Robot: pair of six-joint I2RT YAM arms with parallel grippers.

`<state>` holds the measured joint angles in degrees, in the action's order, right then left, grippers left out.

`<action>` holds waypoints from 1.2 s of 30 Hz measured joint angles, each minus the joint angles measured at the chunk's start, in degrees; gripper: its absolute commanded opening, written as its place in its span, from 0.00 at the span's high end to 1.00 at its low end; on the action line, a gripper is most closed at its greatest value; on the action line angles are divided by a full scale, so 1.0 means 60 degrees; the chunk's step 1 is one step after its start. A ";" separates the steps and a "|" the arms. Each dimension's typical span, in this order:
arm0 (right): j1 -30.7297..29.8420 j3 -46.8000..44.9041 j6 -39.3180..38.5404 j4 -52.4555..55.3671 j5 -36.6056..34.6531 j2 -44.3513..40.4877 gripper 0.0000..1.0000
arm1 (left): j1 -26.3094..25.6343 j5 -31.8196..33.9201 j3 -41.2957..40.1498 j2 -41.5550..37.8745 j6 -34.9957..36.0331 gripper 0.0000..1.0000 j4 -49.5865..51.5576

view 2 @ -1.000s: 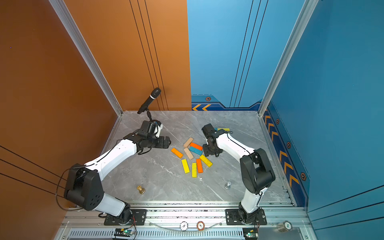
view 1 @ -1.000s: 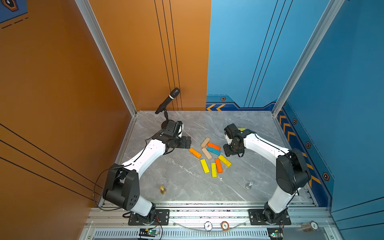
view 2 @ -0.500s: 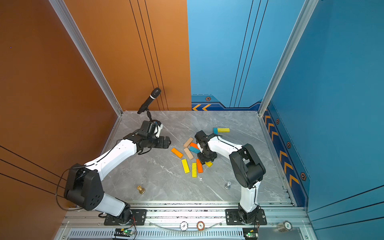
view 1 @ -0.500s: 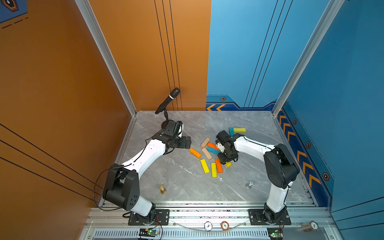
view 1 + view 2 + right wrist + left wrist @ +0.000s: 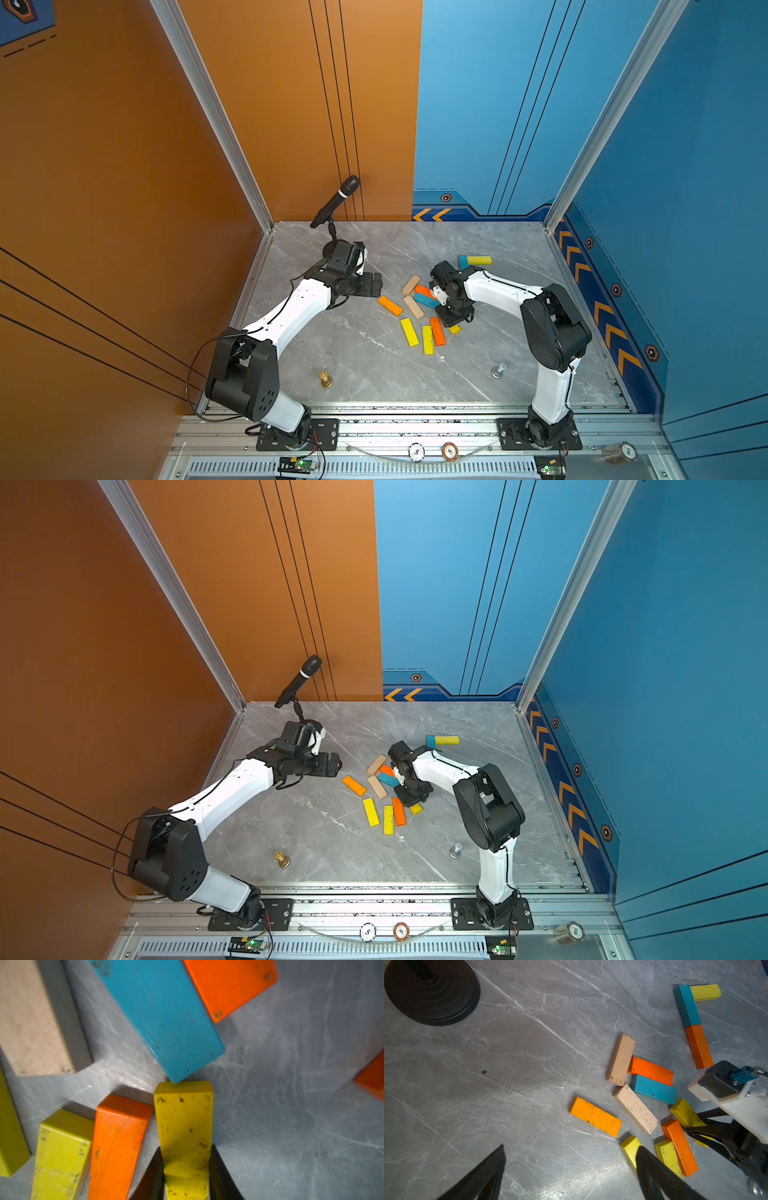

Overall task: Assemble the number 6 with building blocks
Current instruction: Pick up the building block from the center of the board.

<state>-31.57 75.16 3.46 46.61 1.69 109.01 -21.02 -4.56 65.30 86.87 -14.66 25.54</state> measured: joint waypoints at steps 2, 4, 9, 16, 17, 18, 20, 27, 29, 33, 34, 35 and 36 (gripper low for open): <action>0.0193 0.0022 0.0149 0.0073 0.0011 -0.0328 0.74 | 0.0000 0.0000 0.0000 -0.0011 0.0000 0.02 0.0004; 0.0488 0.0062 0.0364 0.0069 0.0015 -0.0780 0.75 | 0.0000 0.0000 0.0000 -0.0025 -0.0004 0.02 0.0004; 0.1410 0.0102 0.1260 -0.0157 0.0047 -0.1996 0.72 | 0.0000 0.0000 0.0018 -0.0047 -0.0007 0.01 0.0098; 0.2754 -0.0339 0.3337 -0.1024 -0.0011 -0.2841 0.72 | 0.0000 -0.0634 0.0430 -0.0047 -0.0033 0.03 0.0506; 0.2976 -0.0488 0.3668 -0.1166 -0.0007 -0.2922 0.72 | 0.0000 -0.0907 0.0481 -0.0047 -0.0029 0.03 0.0506; 0.3187 -0.0645 0.3978 -0.1300 -0.0004 -0.2987 0.72 | -0.0007 -0.1198 0.0517 -0.0047 -0.0025 0.03 0.0510; 0.3541 -0.0867 0.4517 -0.1479 -0.0011 -0.3064 0.71 | -0.0029 -0.1767 0.0572 -0.0025 0.0004 0.04 0.0546; 0.3920 -0.0984 0.6156 -0.2029 0.0015 -0.3009 0.72 | -0.0328 -0.3355 0.0652 0.0208 0.0291 0.04 0.0743; 0.3945 -0.0984 0.6535 -0.2186 0.0040 -0.2903 0.72 | -0.0401 -0.3803 0.0652 0.0262 0.0433 0.05 0.0761; 0.4040 -0.0984 0.7235 -0.2506 0.0131 -0.2572 0.72 | -0.0576 -0.4787 0.0659 0.0412 0.0794 0.05 0.0805; 0.4065 -0.0984 0.7373 -0.2557 0.0153 -0.2488 0.72 | -0.0616 -0.4972 0.0659 0.0448 0.0860 0.05 0.0812; 0.4095 -0.0984 0.7522 -0.2605 0.0189 -0.2397 0.72 | -0.0645 -0.5144 0.0659 0.0495 0.0918 0.05 0.0827; 0.4131 -0.0984 0.7683 -0.2637 0.0200 -0.2302 0.72 | -0.0663 -0.5300 0.0659 0.0546 0.0980 0.05 0.0849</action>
<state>-6.79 69.25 49.56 30.79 2.90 95.20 -24.99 -36.36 69.25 90.15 -8.78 30.63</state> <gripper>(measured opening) 0.302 0.947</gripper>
